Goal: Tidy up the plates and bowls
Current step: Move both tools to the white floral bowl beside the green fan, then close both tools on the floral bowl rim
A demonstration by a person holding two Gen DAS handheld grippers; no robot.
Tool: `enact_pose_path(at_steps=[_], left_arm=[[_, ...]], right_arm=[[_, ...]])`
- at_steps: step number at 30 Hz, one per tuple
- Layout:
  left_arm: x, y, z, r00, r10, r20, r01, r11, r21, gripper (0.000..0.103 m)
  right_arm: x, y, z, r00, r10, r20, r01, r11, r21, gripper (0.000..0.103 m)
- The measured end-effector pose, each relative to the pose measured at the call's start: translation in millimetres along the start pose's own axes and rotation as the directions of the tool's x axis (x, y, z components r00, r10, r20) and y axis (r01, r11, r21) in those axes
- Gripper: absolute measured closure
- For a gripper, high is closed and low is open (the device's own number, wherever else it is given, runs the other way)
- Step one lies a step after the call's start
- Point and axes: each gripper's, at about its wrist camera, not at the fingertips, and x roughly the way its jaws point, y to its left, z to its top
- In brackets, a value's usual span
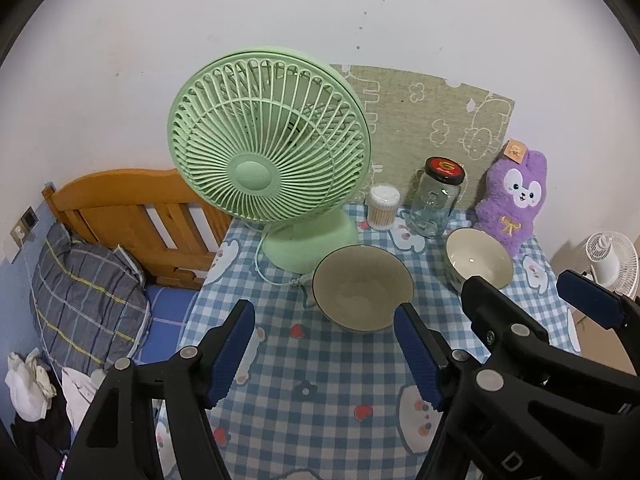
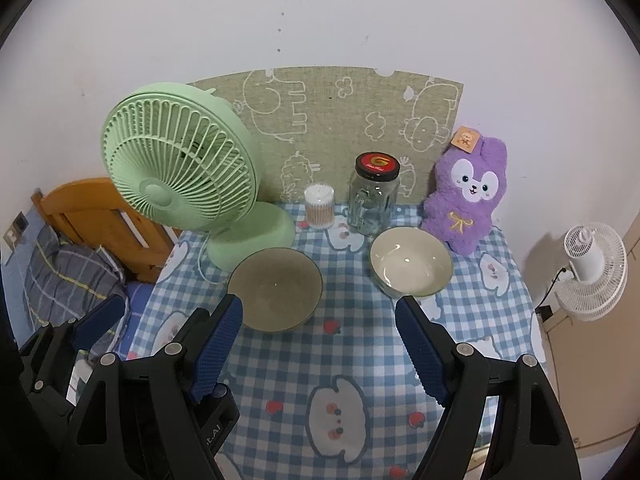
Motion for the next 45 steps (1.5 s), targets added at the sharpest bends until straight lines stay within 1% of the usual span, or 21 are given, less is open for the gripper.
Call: enact_pose_path(at_steps=[13,22,26,28,29,35,37,42,45], left_arm=[[48.5,4.0,15.9,1.0,-0.02,-0.006,0.02,1.0,0.01,0.031],[85.3,7.9,15.3,0.999,-0.028,-0.025,0.027,1.0,-0.003,0.032],[100.9,10.5,13.0,0.999,-0.029,-0.03,0.029,1.0,-0.01,0.032],[107.8,11.0,11.6,0.999,-0.031,-0.031,0.03,0.999,-0.018,0.033],[111.8,11.4,11.0,0.999,-0.028,-0.034,0.028,0.999,-0.021,0.036],[135.3,13.4,6.5,0.997,-0.035,-0.07,0.033,0.999,-0.032,0.038],[140.4,12.6,4.9,0.997,-0.03,-0.071,0.029,0.999,-0.026,0.039],[152.5,11.0,3.6,0.994,-0.05,-0.094,0.047,0.998,-0.029,0.04],[158.0,9.7,4.1,0.994,-0.045,-0.1,0.042,0.999,-0.029,0.04]], right_arm=[[52.7,6.8,15.1,1.0,-0.021,-0.012,0.021,1.0,0.01,0.021],[93.7,6.7,14.7,0.999,-0.024,-0.04,0.025,0.999,0.028,0.022],[109.3,6.8,12.3,0.999,-0.01,-0.038,0.012,0.999,0.048,0.024],[116.4,7.9,11.2,0.999,-0.02,-0.042,0.022,0.999,0.049,0.026],[120.4,8.6,11.2,0.999,-0.024,-0.048,0.026,0.999,0.047,0.029],[142.0,6.2,6.5,0.996,-0.017,-0.088,0.024,0.996,0.082,0.033],[147.5,4.8,4.7,0.995,-0.011,-0.1,0.021,0.995,0.097,0.034],[157.4,1.7,-0.1,0.994,-0.016,-0.111,0.028,0.993,0.113,0.034],[163.2,1.4,-1.5,0.993,-0.03,-0.113,0.043,0.993,0.112,0.034]])
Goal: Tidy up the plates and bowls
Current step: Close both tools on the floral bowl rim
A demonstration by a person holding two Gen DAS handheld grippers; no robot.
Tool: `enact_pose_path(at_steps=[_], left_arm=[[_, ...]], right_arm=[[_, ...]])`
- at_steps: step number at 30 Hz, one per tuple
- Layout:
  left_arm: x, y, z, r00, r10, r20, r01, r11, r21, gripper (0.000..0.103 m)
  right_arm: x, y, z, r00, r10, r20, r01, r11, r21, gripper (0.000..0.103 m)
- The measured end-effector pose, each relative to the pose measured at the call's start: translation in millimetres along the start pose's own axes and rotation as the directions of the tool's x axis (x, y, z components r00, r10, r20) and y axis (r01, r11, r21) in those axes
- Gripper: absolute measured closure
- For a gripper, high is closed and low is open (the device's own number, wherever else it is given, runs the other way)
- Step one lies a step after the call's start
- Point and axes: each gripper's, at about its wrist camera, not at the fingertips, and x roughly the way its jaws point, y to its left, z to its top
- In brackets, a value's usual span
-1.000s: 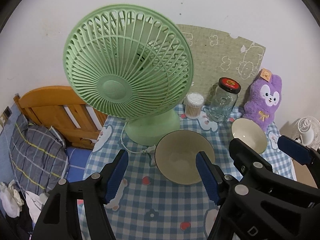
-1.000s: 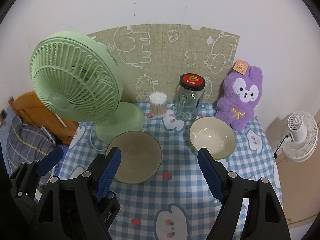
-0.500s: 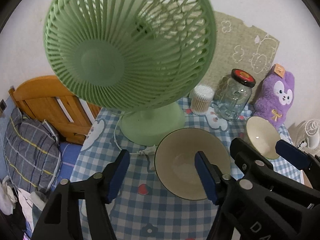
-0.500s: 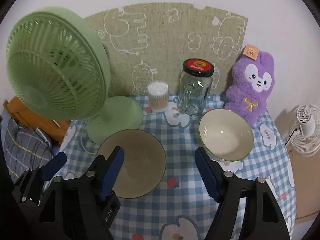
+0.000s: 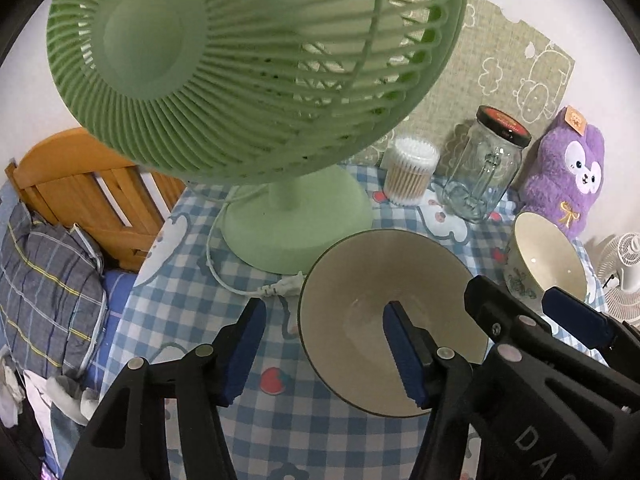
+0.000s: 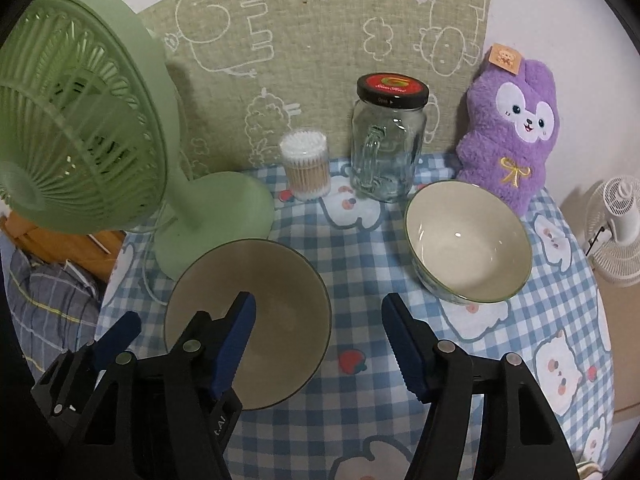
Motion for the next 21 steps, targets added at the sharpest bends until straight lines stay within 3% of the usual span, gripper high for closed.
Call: enact_pose_path(at_steps=[4,9,14,19,21], left_arm=[[6.5,-0.2,1.9,1.0,0.015,-0.014,-0.015,1.0,0.008,0.041],[16.3,-0.1,0.8,0.999,0.017,-0.038,-0.016,1.0,0.016,0.061],[17.3,-1.5,0.0,1.0,0.016,-0.024,-0.015,0.999,0.029,0.076],[19.4,-0.4,-1.1,0.999,0.032,-0.02,-0.031,0.999,0.034,0.084],[20.0,0.8,-1.6,0.999,0.036,-0.019,-0.036,0.999,0.04,0.088]], right_arm=[[10.4,-0.1,-1.5,1.0,-0.004,-0.015,0.004,1.0,-0.003,0.034],[20.0,-0.6,-3.4,1.0,-0.015,-0.024,0.015,1.0,0.002,0.034],[27.2,1.1,-3.2,0.999,-0.034,-0.033,0.033,0.999,-0.025,0.065],[32.5,2.5,-3.1,0.999,-0.008,-0.05,0.006,1.0,-0.026,0.08],[35.3,3.2,-3.8,0.998,-0.007,-0.056,0.006,1.0,-0.021,0.08]])
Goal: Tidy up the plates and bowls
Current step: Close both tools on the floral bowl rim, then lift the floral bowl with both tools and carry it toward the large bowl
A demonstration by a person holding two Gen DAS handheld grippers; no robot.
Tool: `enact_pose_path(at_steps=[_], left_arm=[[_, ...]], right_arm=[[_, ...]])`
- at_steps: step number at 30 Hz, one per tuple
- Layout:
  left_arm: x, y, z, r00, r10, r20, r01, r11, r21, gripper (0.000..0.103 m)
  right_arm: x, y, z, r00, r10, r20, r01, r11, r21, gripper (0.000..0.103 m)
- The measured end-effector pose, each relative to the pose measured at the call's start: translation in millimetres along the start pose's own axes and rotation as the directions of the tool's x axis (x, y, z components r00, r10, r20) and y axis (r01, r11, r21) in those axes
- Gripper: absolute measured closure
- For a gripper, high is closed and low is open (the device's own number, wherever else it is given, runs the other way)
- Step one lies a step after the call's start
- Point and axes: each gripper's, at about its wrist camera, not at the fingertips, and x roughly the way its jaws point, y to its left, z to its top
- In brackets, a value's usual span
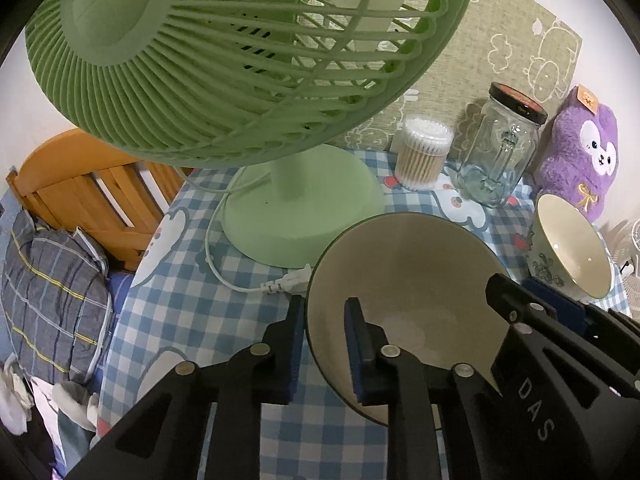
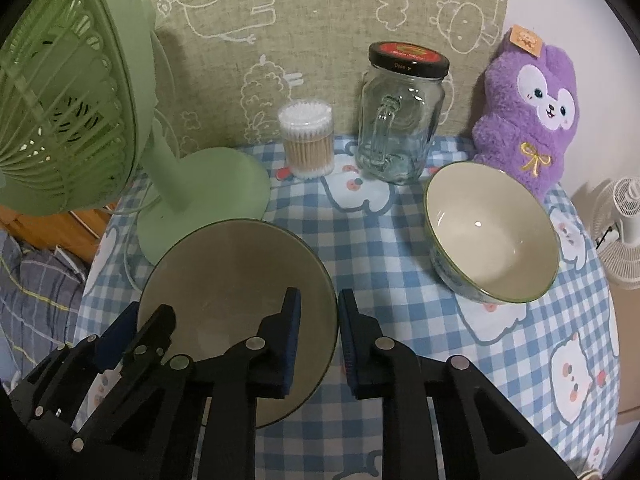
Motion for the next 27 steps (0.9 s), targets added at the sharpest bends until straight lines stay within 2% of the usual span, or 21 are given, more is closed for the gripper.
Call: enact_pose_path(at_steps=[8,11,27], left_arm=[[-0.1,-1.2,-0.6,1.0,0.012,0.007,-0.012,1.0,0.022,0.091],[-0.2,-3.4,-1.8,1.0,0.029,0.011,-0.029,0.999,0.041,0.091],[0.1,-0.8,-2.6,1.0,0.019,-0.018,-0.018,0.999,0.044,0.094]], right_arm=[[8.2,-0.4,-1.6,1.0,0.003,-0.006,-0.003,1.0,0.001,0.081],[16.4,-2.0,-1.0,0.999,-0.009,-0.042,0.009,1.0,0.011,0.087],[3.9,-1.6,-6.4,0.999,-0.028,-0.042,0.028,1.0,0.005,0.091]])
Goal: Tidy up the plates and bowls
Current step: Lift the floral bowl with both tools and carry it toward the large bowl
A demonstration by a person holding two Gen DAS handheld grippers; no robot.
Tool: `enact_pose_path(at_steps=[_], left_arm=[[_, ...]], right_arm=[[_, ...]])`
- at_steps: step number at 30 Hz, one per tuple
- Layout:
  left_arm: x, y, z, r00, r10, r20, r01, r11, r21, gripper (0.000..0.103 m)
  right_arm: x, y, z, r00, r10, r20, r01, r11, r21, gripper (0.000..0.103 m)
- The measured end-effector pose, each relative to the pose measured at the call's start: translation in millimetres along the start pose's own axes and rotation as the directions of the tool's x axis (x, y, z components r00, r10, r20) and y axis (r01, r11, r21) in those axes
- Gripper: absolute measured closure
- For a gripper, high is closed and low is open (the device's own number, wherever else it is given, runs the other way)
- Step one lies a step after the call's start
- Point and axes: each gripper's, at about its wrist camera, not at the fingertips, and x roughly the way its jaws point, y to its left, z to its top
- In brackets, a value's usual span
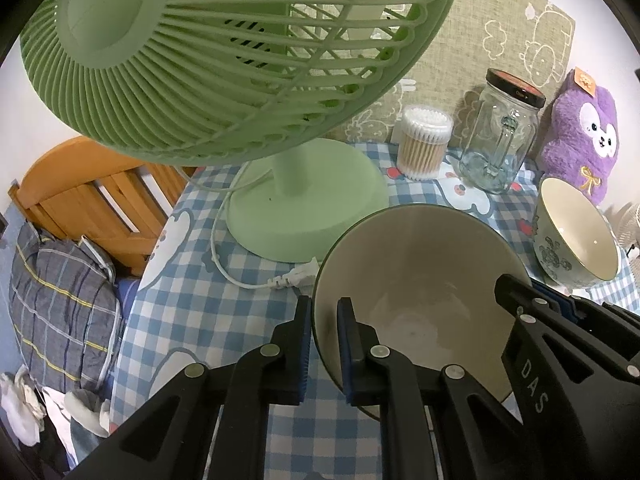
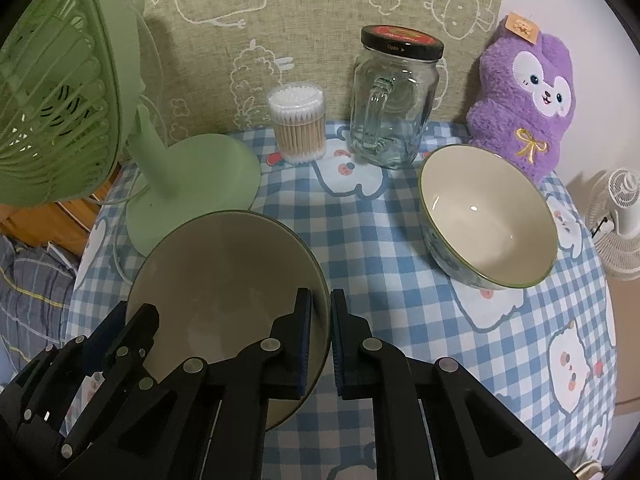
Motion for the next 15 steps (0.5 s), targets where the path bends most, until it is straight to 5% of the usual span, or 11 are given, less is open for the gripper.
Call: enact_pose_path(at_steps=[15], left_arm=[[-26.0,-0.5,-5.3,1.0,0.001,0.015,-0.001,1.0,0.005,0.094]], right_arm=[[-32.6,-2.1,-7.2,0.999,0.006,0.033,-0.006,1.0,-0.02,0.091]])
